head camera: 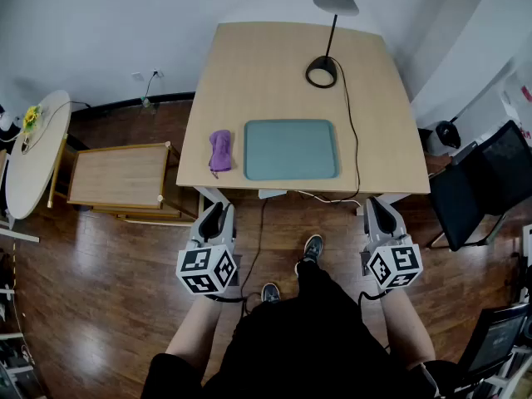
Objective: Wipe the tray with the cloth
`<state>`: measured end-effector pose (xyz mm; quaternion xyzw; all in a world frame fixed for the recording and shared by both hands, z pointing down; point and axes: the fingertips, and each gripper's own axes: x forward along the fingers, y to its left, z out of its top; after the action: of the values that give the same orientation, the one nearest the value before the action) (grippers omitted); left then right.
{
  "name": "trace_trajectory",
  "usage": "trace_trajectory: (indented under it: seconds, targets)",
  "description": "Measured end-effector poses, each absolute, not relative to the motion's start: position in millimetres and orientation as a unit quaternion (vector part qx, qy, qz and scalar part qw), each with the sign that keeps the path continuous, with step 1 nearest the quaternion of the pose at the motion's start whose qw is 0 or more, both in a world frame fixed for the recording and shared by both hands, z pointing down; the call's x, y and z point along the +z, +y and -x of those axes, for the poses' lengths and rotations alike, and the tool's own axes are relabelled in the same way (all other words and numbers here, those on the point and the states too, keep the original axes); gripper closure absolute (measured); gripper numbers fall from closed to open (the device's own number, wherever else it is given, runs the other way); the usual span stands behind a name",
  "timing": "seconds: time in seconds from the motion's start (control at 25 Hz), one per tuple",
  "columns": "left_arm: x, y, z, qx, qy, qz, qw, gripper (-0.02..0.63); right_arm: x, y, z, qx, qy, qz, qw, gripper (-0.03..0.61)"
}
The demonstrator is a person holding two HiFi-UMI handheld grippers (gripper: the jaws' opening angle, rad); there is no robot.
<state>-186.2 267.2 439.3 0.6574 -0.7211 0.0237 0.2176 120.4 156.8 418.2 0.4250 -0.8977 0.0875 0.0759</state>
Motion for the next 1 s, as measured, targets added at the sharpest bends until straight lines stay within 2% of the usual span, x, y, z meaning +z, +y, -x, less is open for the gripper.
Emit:
trace_trajectory:
  seconds: [0.2,0.52,0.64,0.72,1.0]
  targets:
    - [493,195,227,0.066,-0.746,-0.603,0.274,0.492,481,67,-122,0.153,-0.892,-0.412,0.106,0.574]
    - [575,121,295,0.160,-0.755,-0.528,0.353,0.457,599,-22,-93,0.277,-0.868,-0.352,0.213,0.572]
    - [600,110,299,0.189,-0.741,-0.522,0.378,0.436,630,-35,-95,0.318,-0.848,-0.343,0.249,0.559]
    - [613,106,298,0.201,-0.725,-0.526,0.397,0.397,647,-33,-96,0.338,-0.837,-0.334,0.272,0.513]
    - [660,88,318,0.283,-0.683,-0.521,0.426,0.394,675,-28,-89,0.353,-0.813,-0.332,0.323,0.509]
